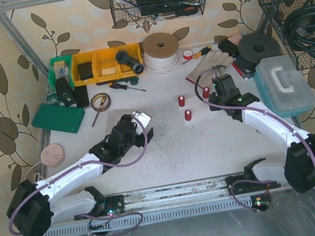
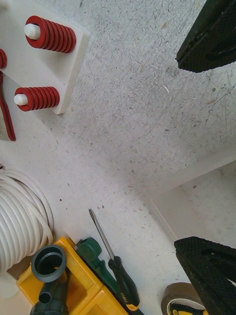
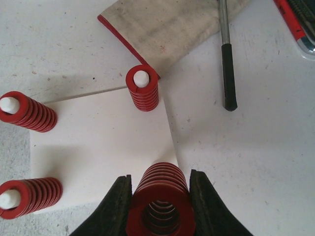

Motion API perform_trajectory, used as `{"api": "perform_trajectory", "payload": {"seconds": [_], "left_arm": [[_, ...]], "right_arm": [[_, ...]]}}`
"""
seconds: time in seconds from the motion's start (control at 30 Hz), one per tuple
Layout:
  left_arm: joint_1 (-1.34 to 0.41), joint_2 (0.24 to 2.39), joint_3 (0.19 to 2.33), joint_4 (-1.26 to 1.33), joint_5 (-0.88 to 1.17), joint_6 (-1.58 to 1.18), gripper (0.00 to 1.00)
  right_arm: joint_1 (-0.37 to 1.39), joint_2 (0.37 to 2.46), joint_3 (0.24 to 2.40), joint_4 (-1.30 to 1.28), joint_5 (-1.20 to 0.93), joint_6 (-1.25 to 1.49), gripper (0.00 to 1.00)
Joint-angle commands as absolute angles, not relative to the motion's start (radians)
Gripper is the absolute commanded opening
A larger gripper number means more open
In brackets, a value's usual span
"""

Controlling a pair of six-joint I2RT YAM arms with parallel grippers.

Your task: Install the large spring

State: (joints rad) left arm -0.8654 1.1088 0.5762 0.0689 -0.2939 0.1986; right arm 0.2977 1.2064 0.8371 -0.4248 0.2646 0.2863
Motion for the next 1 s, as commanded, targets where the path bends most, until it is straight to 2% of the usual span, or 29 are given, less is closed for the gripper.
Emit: {"api": "perform_trajectory", "payload": {"seconds": [0.0,0.47,0.5,0.63,0.7,0.8,0.97], "left_arm": [[-0.87,1.106,0.596,0.077,-0.315,0.181,0.94],[-0.87,1.125,0.615,0.045,-0.301,0.184,0.93],[-0.87,1.125,0.615,0.045,-0.3,0.184,0.93],[-0.87,1.124,0.615,0.041,-0.3,0.185,0.93],[-0.87,1.124,0.615,0.041,-0.302,0.186,0.94],[-0.87,1.124,0.612,0.05,-0.309,0.186,0.94],[-0.87,1.103,0.579,0.112,-0.375,0.174,0.94]], "right_arm": [[0.275,1.246,0.831,-0.355,0.214,0.288,0.0],[0.246,1.375,0.851,-0.351,0.191,0.301,0.0],[0.245,1.384,0.854,-0.35,0.187,0.302,0.03],[0.244,1.413,0.864,-0.331,0.16,0.304,0.33],[0.243,1.422,0.875,-0.333,0.163,0.308,0.44],[0.243,1.408,0.891,-0.354,0.18,0.315,0.54],[0.243,1.301,0.89,-0.398,0.253,0.319,0.65]]}}
